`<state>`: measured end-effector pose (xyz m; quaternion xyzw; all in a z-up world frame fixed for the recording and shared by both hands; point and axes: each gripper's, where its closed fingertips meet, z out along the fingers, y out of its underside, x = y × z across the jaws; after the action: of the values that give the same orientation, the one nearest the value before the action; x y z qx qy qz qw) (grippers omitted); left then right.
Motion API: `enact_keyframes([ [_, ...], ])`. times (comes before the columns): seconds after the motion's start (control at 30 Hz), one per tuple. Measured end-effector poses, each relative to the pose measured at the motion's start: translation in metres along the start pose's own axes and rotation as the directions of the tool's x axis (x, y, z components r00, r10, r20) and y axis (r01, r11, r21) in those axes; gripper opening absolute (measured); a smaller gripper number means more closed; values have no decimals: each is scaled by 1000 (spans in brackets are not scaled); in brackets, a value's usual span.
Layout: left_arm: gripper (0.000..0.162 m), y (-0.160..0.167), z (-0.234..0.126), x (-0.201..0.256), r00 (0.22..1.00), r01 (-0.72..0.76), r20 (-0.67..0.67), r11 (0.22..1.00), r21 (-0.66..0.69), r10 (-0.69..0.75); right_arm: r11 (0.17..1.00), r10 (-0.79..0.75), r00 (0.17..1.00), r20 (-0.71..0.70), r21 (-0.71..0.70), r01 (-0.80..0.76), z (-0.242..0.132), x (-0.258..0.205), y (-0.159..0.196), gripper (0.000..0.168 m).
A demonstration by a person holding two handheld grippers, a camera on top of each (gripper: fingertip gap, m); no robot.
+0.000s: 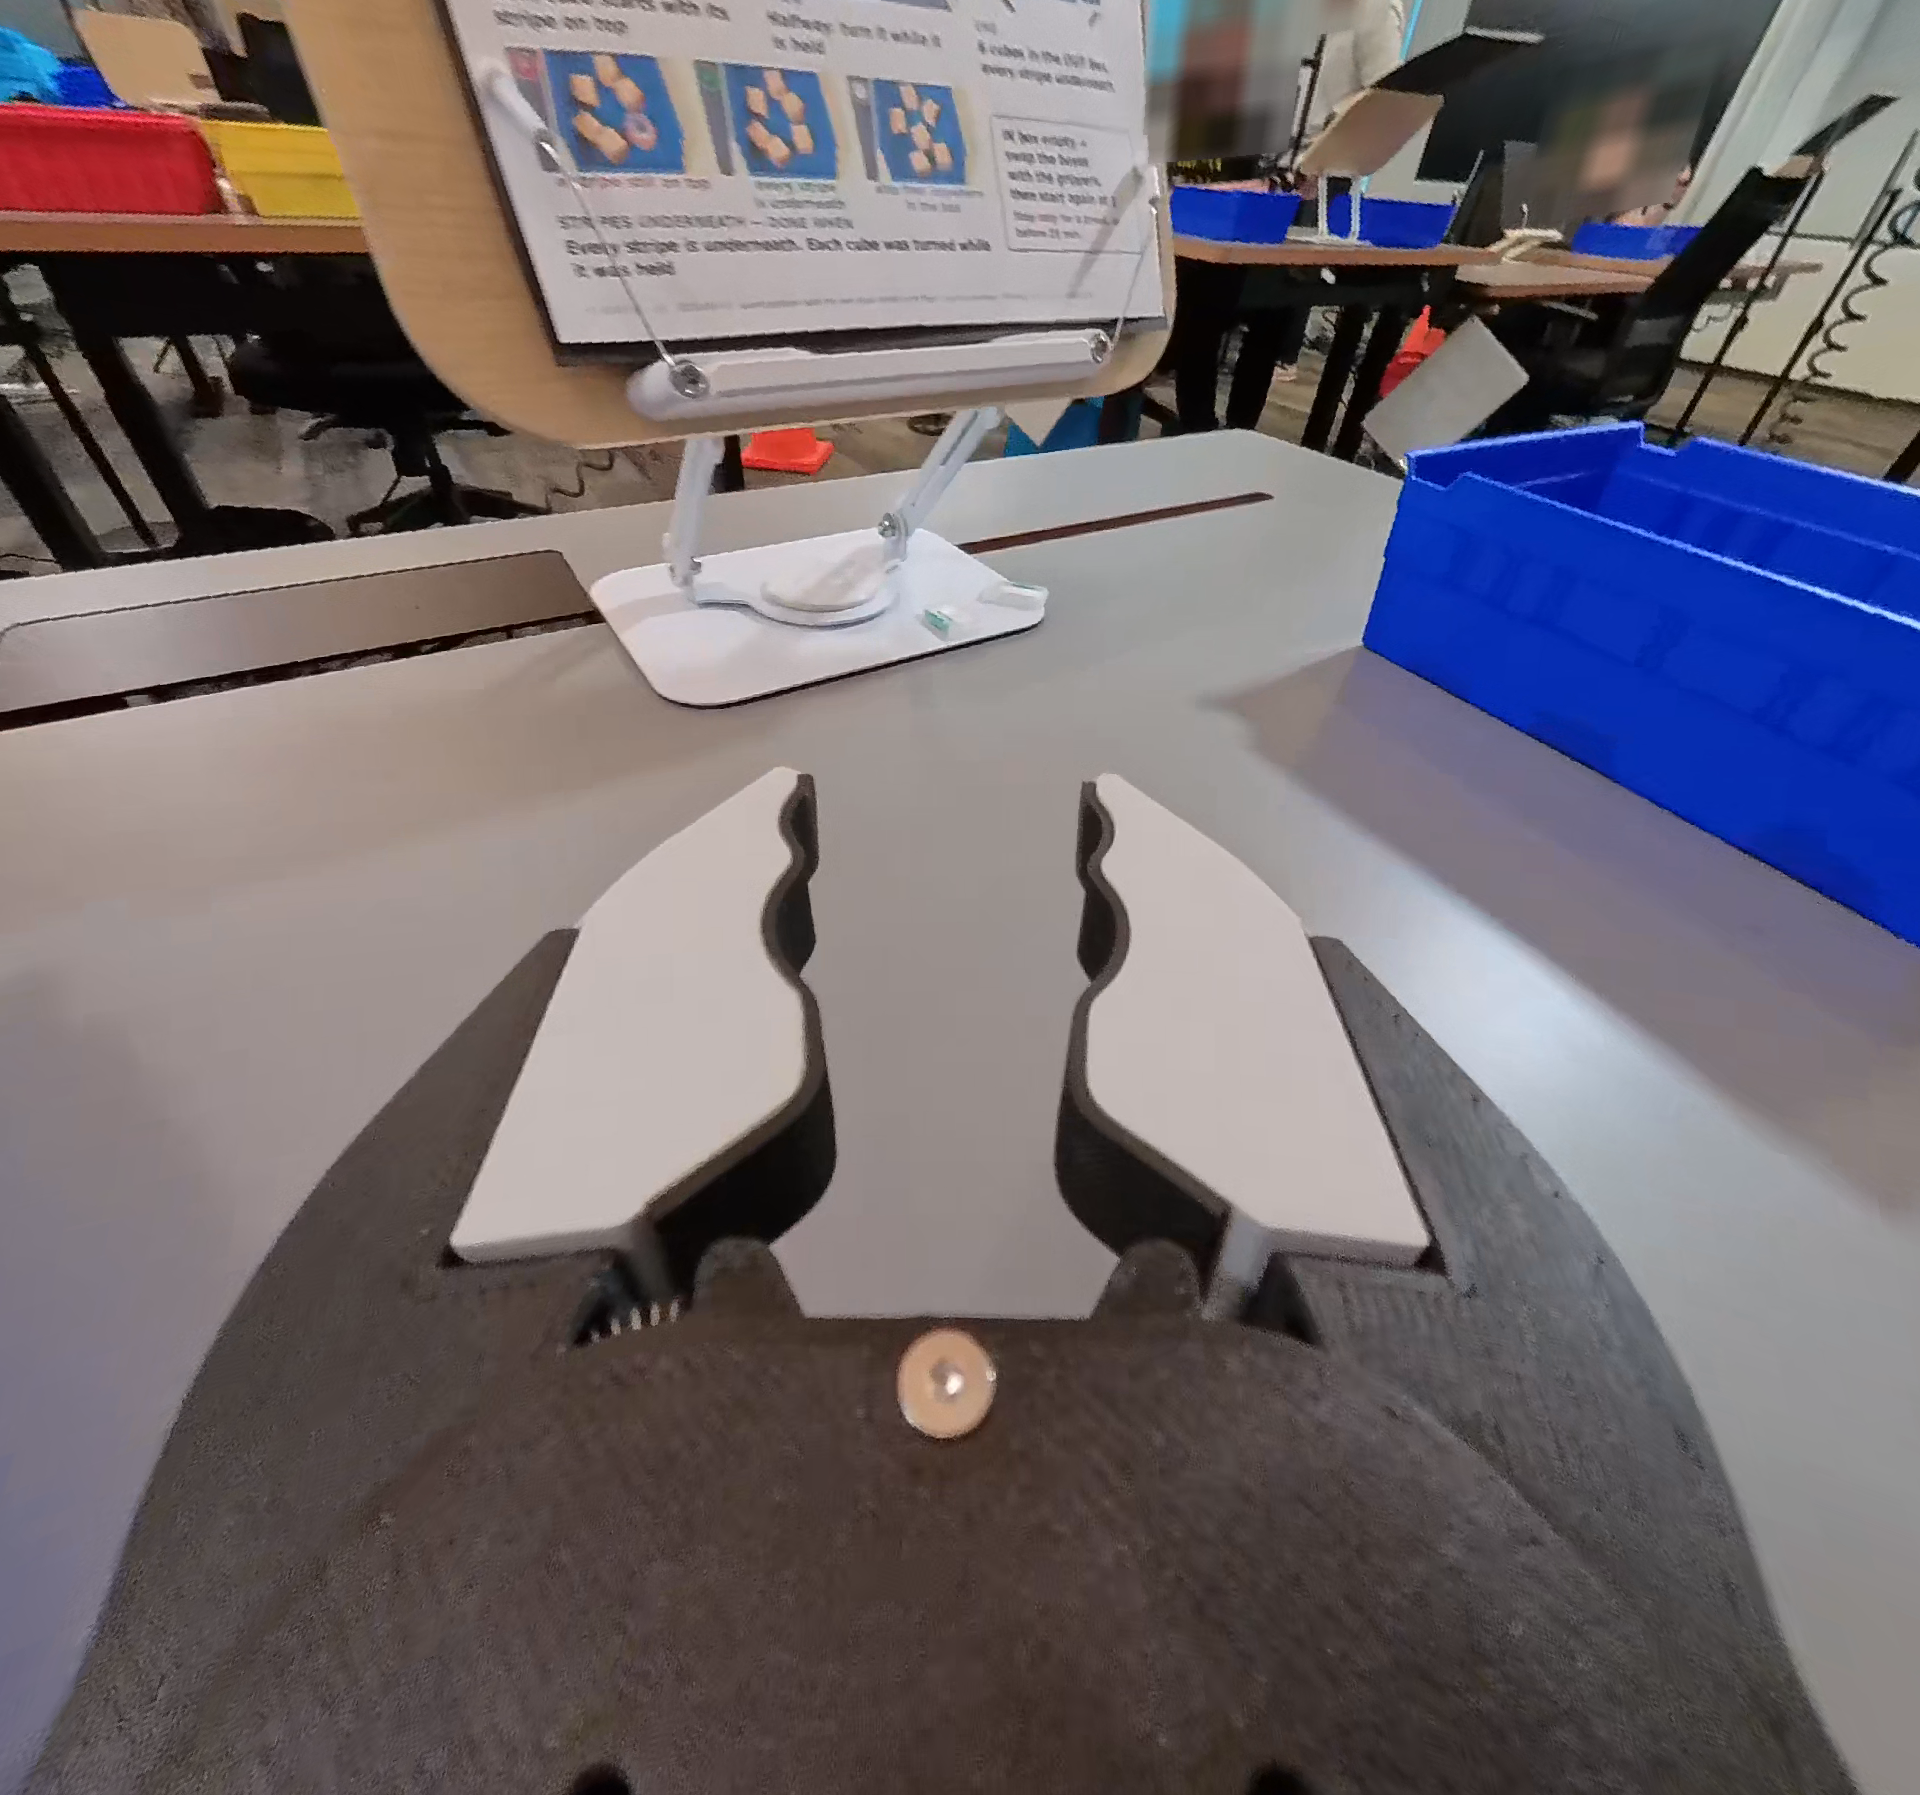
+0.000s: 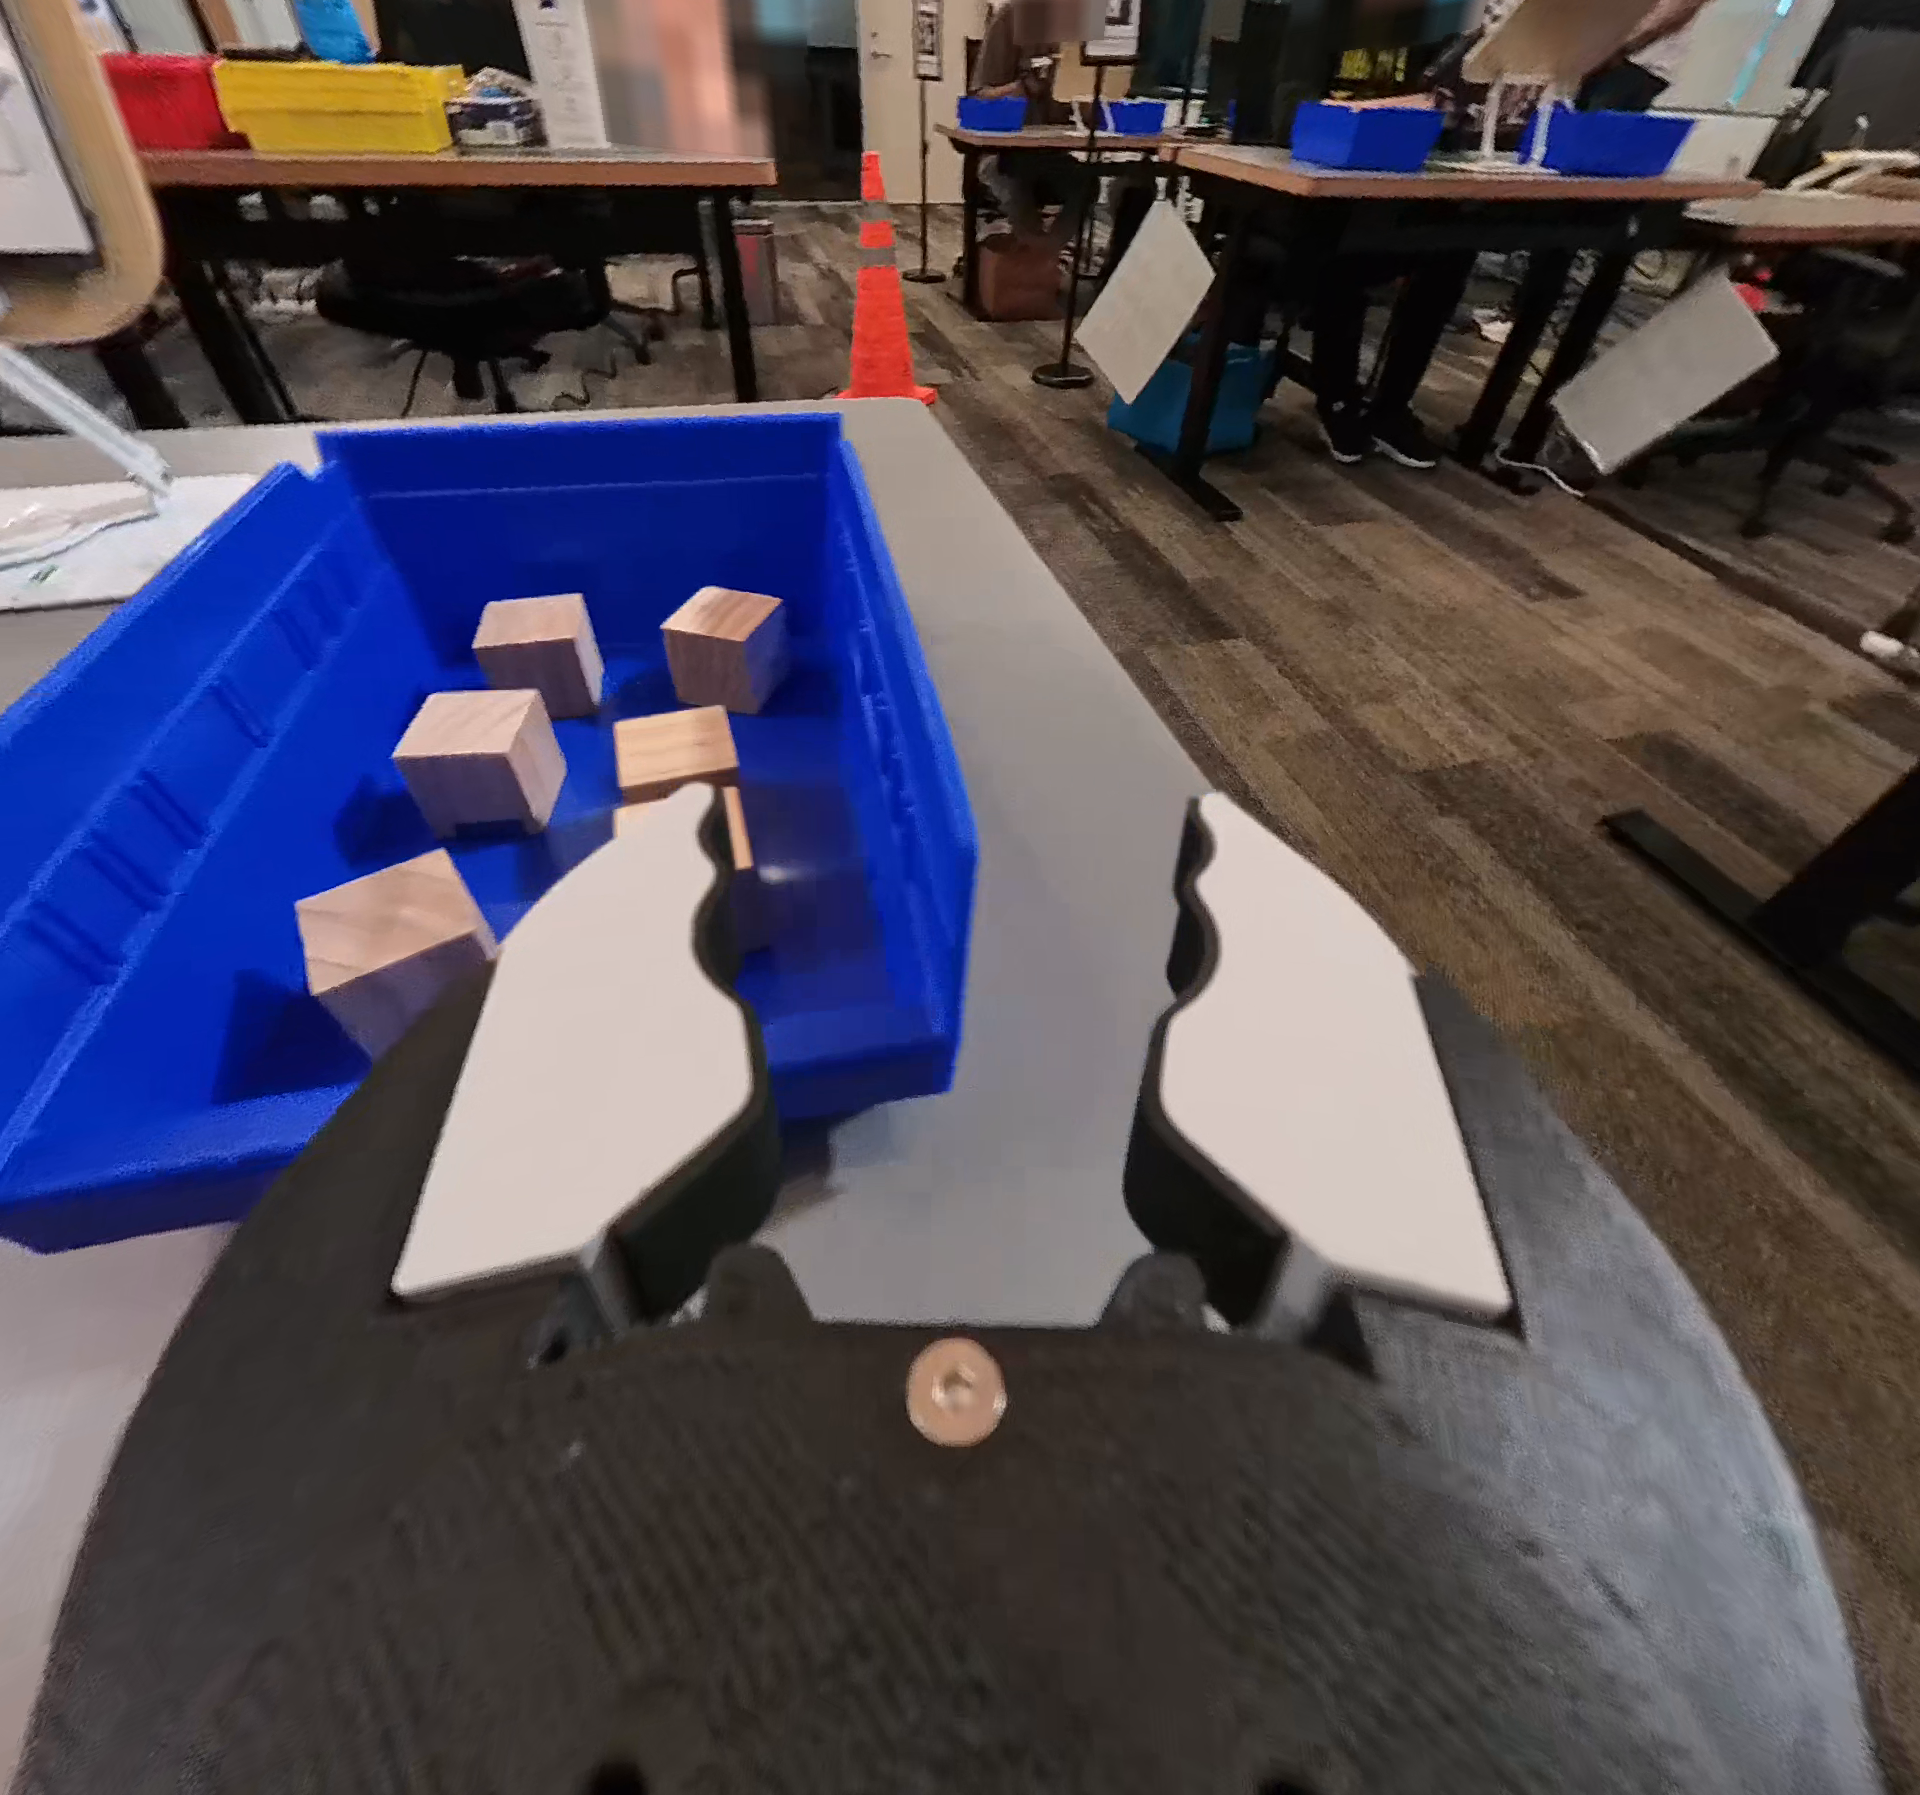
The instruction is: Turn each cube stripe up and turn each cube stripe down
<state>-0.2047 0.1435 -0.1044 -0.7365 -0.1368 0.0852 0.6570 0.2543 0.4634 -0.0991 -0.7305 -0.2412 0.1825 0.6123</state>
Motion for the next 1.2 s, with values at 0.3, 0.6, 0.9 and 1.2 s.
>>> enact_keyframes([
  [0.3,49,2,8,8,1000,-13,-17,1000,-14,13,991,80,996,42,-114,-75,16,14,29,101],
  [0.6,50,4,0,-7,970,235,-52,972,-20,-236,992,59,996,70,-117,-51,28,7,29,96],
  [0.9,49,12,-14,-13,954,292,-61,955,-48,-295,987,104,989,109,-132,-90,46,-3,28,94],
  [1.2,49,24,-32,-14,938,335,-63,937,-95,-342,984,105,985,135,-160,-83,69,-17,30,92],
])
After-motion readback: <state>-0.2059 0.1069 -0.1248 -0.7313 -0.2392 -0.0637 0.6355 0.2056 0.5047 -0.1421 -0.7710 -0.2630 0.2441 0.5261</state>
